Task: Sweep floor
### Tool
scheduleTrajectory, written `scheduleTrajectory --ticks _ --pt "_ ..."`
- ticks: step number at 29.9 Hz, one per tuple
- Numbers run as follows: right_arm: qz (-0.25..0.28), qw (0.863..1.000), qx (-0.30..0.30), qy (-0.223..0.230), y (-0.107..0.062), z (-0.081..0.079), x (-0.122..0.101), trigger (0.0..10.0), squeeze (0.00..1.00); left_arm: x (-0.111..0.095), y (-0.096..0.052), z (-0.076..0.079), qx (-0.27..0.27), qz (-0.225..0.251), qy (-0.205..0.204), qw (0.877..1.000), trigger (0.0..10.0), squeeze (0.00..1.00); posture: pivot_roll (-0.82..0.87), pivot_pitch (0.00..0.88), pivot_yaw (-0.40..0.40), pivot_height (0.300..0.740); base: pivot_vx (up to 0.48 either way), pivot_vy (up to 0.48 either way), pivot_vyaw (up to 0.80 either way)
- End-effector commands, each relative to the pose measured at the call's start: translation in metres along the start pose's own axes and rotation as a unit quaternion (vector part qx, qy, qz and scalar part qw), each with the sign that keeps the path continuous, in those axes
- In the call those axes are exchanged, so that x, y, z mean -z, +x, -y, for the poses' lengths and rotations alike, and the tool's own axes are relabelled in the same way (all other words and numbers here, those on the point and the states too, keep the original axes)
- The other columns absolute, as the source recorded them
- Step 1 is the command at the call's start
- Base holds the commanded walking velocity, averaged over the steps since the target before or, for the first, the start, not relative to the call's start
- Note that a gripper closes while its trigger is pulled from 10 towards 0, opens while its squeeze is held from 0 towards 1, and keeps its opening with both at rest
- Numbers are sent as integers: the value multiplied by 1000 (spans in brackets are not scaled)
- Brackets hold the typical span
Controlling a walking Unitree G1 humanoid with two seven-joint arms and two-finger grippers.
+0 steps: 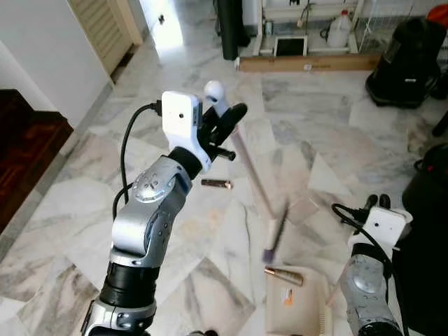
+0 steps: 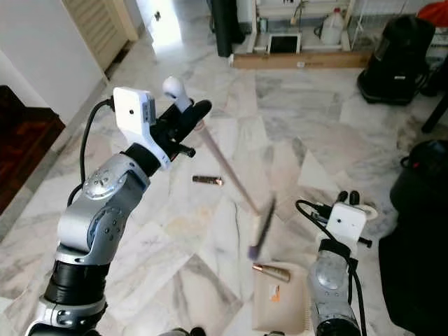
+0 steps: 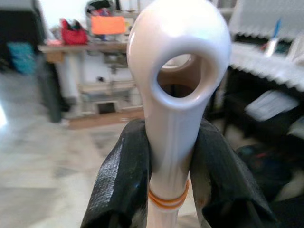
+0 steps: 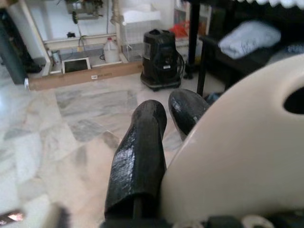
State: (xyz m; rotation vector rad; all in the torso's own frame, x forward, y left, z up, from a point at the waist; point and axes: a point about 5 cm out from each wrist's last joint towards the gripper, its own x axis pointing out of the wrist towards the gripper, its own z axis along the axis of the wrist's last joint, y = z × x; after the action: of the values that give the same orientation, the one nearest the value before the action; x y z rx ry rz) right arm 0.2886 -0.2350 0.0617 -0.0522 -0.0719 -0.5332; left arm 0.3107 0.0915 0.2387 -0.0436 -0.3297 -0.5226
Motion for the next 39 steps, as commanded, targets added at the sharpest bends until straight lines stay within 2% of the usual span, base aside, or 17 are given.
scheduleTrajectory --ticks 1,3,4,6,7,9,14,15,19,22,27,31,32,35,39 --pt "-26 999 -3 35 1 -8 2 10000 0 16 -11 -9 -16 -15 65 998 10000 0 44 0 99 740 0 0 0" --pt "-25 999 -5 48 4 -11 -1 10000 0 34 -20 -15 -32 -41 86 995 10000 0 26 0 87 740 0 0 0" --pt "-25 999 -5 48 4 -11 -1 10000 0 34 -20 -15 -32 -41 86 995 10000 0 26 0 87 740 0 0 0" --pt "-23 997 -10 68 11 -15 -7 10000 0 57 -30 -26 -63 -73 102 990 10000 0 7 0 69 740 0 0 0" --pt "-23 997 -10 68 11 -15 -7 10000 0 57 -30 -26 -63 -73 102 990 10000 0 7 0 69 740 0 0 0" --pt "-18 995 -8 95 18 -16 -14 10000 0 74 -38 -32 -76 -100 112 986 10000 0 0 0 56 740 0 0 0" --pt "-19 993 -9 116 23 -15 -17 10000 0 87 -44 -35 -81 -113 114 984 10000 0 5 0 49 740 0 0 0" --pt "-21 990 -6 137 24 -15 -18 10000 0 88 -44 -33 -75 -110 109 985 10000 0 6 0 46 740 0 0 0" --pt "-23 989 -12 146 25 -17 -18 10000 0 89 -39 -30 -74 -96 101 988 10000 0 12 0 40 740 0 0 0" --pt "-27 986 -26 161 23 -24 -18 10000 0 82 -26 -26 -69 -63 93 991 10000 0 10 0 33 740 0 0 0" --pt "-24 985 -36 169 24 -29 -21 10000 0 78 -17 -21 -55 -50 74 994 10000 0 -2 0 37 740 0 0 0" --pt "-21 984 -36 175 24 -29 -22 10000 0 80 -9 -16 -42 -61 7 997 10000 0 -6 0 37 740 0 0 0" --pt "-21 984 -36 175 24 -29 -22 10000 0 80 -9 -16 -42 -61 7 997 10000 0 -6 0 37 740 0 0 0" --pt "-23 983 -38 179 24 -30 -22 10000 0 80 -6 -20 -59 -57 -28 996 10000 0 -4 0 38 740 0 0 0" --pt "-21 982 -41 183 26 -33 -25 10000 0 73 -2 -26 -78 -35 -40 996 10000 0 -2 0 38 740 0 0 0"
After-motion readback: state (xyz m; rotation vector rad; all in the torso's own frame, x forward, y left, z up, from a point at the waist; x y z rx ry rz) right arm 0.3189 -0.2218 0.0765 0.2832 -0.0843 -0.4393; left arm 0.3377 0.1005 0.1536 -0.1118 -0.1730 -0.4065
